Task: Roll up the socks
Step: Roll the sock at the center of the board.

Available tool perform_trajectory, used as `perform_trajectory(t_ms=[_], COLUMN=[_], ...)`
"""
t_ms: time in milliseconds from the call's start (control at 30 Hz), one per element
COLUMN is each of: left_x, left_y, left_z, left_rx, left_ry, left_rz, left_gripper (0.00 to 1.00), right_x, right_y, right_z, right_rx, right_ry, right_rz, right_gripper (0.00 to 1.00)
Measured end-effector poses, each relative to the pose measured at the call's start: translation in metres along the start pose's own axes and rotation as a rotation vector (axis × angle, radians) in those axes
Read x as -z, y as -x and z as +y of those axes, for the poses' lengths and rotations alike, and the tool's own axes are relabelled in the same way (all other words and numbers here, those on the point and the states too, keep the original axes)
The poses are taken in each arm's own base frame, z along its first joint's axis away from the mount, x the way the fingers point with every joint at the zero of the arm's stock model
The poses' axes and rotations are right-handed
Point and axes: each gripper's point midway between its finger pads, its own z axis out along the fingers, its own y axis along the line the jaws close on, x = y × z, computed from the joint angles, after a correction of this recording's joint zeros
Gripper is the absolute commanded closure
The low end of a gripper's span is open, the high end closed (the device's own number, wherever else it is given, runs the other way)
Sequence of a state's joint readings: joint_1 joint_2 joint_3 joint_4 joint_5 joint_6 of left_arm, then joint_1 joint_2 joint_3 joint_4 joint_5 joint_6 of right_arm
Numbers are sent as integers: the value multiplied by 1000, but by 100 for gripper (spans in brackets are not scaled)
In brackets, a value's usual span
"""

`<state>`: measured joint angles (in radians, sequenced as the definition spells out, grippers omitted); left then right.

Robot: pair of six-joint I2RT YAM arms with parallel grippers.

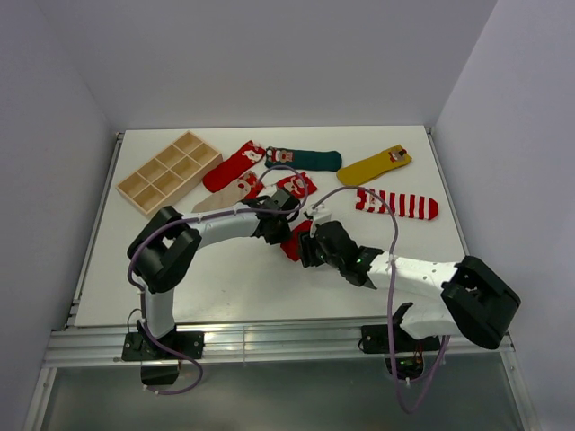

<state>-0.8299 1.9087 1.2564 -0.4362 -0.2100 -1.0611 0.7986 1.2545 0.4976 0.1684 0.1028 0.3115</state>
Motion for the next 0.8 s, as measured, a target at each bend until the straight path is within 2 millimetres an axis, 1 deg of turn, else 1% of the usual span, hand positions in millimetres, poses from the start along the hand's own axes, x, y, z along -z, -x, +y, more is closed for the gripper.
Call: perform_trajectory(t_ms=[100,167,367,500,600,733,800], left_x=[0,0,0,-1,-2,-2,-2], left_y=[2,2,2,3,5,6,6], left_z=[3,5,5,6,8,8,8], left_rx=[-18,-24,-41,-43,-35,-33,-32], left_ry=[11,16,16,16,16,15,14], left_rz=[6,8,14,22,29,29,31], left_gripper=[100,100,100,100,100,100,100], right_x=[-4,-6,-16,-25,-33,-41,-42], right_y=[-8,-11,-7,-8,-11,-25,-27], right_z=[5,11,31,37,35,26,24], right_rx=[75,118,221,266,279,298,301], right_ry=[-23,-26,-25,-46,-69,-107,-119], right_rz=[13,13,-7,-5,1,40,45], right_gripper=[44,44,44,45,45,45,47])
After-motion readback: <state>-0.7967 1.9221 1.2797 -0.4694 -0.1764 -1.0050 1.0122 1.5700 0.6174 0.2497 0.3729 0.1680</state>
